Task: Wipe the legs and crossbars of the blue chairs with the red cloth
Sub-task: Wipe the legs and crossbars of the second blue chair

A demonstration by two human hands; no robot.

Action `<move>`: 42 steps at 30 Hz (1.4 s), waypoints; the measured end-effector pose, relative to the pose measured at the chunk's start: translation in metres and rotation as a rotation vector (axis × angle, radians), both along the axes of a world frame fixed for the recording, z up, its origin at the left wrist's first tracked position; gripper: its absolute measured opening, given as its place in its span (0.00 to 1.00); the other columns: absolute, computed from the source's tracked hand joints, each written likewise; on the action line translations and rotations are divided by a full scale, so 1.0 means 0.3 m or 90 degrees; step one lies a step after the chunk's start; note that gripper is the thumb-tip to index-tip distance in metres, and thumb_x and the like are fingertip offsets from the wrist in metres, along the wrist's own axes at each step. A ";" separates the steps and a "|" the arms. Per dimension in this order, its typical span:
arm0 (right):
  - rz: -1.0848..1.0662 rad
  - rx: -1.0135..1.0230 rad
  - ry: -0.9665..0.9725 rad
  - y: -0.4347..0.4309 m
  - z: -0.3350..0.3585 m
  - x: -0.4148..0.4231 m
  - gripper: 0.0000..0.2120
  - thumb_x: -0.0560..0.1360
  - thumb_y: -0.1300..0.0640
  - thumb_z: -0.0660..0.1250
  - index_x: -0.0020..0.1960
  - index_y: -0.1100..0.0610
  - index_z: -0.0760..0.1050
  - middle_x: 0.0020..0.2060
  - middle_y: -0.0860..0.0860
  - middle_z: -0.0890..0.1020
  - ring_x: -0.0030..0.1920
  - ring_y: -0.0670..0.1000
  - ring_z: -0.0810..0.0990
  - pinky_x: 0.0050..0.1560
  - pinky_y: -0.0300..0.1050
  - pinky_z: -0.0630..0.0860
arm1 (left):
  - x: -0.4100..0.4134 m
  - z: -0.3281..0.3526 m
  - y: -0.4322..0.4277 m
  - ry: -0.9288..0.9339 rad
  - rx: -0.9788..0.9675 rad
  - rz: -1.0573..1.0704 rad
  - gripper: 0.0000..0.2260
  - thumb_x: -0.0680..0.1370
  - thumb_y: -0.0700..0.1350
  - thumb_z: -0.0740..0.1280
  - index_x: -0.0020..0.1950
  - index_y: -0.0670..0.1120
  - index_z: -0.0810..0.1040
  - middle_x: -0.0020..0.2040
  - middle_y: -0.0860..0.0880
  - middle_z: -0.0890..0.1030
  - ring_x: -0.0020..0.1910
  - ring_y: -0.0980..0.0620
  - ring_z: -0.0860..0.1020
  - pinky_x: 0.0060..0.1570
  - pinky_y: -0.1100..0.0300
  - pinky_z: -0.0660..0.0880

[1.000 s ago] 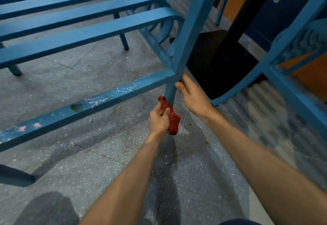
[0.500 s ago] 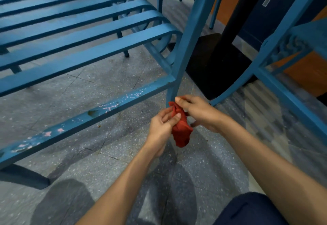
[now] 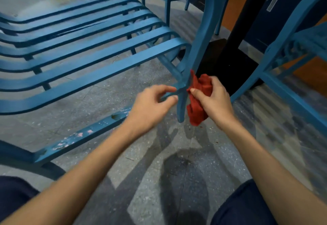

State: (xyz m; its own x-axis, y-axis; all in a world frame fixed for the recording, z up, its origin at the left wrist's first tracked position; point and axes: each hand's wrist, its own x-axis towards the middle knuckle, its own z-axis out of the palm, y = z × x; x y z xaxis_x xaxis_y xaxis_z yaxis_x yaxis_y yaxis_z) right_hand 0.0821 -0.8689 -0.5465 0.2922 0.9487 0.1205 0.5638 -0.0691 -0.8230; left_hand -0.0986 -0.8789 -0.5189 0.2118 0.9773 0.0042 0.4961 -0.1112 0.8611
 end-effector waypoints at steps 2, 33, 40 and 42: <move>0.025 0.069 -0.112 0.007 0.013 -0.023 0.15 0.75 0.51 0.69 0.59 0.53 0.73 0.49 0.43 0.77 0.48 0.40 0.74 0.44 0.25 0.66 | -0.086 0.019 0.012 0.117 0.067 -0.007 0.15 0.77 0.49 0.66 0.63 0.50 0.79 0.62 0.51 0.79 0.62 0.55 0.76 0.66 0.58 0.69; 0.077 0.082 -0.324 0.149 -0.052 -0.177 0.10 0.79 0.61 0.60 0.56 0.64 0.77 0.52 0.59 0.74 0.50 0.54 0.73 0.53 0.41 0.72 | -0.514 -0.133 -0.001 0.430 -0.051 -0.110 0.22 0.73 0.50 0.72 0.65 0.49 0.75 0.57 0.46 0.81 0.48 0.49 0.76 0.51 0.56 0.72; 0.027 0.092 -0.388 0.136 -0.124 -0.264 0.13 0.79 0.55 0.63 0.58 0.63 0.77 0.51 0.58 0.79 0.52 0.58 0.72 0.57 0.46 0.69 | -0.519 -0.134 -0.002 0.372 -0.074 -0.093 0.21 0.74 0.48 0.71 0.67 0.48 0.75 0.57 0.47 0.81 0.46 0.53 0.74 0.48 0.62 0.67; 0.093 0.115 -0.354 0.081 -0.115 -0.297 0.14 0.78 0.54 0.63 0.56 0.63 0.79 0.49 0.57 0.79 0.50 0.55 0.71 0.51 0.37 0.62 | -0.519 -0.135 0.001 0.358 -0.085 -0.090 0.22 0.74 0.48 0.72 0.67 0.49 0.75 0.57 0.47 0.81 0.47 0.53 0.74 0.49 0.62 0.67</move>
State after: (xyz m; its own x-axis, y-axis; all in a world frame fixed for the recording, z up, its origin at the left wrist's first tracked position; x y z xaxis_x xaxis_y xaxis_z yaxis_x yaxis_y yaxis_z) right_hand -0.0069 -0.8447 -0.5811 0.0068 0.9245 0.3812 0.9063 0.1555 -0.3931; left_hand -0.2543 -0.8786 -0.5595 0.2733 0.9240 -0.2675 0.8685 -0.1174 0.4816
